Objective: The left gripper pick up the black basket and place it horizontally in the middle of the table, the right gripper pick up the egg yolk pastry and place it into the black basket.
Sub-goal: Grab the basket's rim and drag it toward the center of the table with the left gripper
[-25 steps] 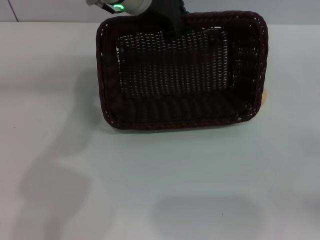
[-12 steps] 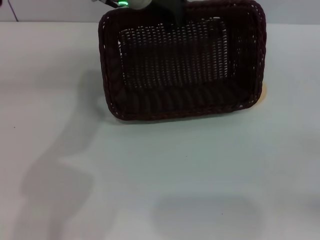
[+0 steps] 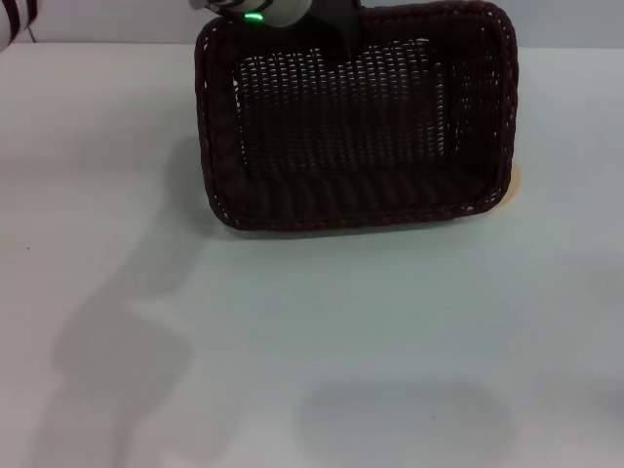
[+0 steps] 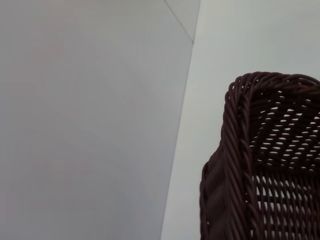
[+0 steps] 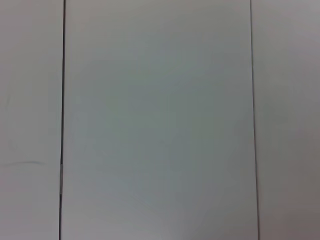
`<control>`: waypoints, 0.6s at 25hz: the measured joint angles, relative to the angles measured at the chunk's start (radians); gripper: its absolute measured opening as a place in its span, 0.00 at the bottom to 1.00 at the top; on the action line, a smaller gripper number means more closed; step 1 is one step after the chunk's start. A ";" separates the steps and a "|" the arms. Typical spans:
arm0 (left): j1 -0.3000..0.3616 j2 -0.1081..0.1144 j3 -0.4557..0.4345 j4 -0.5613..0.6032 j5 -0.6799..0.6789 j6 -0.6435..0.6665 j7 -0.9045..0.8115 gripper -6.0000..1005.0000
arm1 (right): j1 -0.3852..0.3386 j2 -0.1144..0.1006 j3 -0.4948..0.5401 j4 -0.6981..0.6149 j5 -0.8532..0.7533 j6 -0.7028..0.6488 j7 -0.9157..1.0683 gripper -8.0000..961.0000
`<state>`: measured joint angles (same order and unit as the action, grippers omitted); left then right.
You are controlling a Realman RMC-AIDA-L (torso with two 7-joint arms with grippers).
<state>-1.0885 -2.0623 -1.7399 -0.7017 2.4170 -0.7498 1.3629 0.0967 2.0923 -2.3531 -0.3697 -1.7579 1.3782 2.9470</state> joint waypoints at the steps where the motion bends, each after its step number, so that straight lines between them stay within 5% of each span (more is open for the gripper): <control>1: -0.001 0.000 0.003 0.007 0.000 0.014 0.000 0.19 | -0.001 0.000 0.000 0.000 0.000 0.000 0.000 0.76; 15: -0.004 -0.004 0.030 0.046 0.001 0.098 0.005 0.20 | 0.005 0.000 -0.023 0.000 -0.001 -0.011 -0.003 0.76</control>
<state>-1.0926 -2.0668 -1.7101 -0.6552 2.4179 -0.6519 1.3680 0.1018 2.0923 -2.3760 -0.3697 -1.7585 1.3674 2.9444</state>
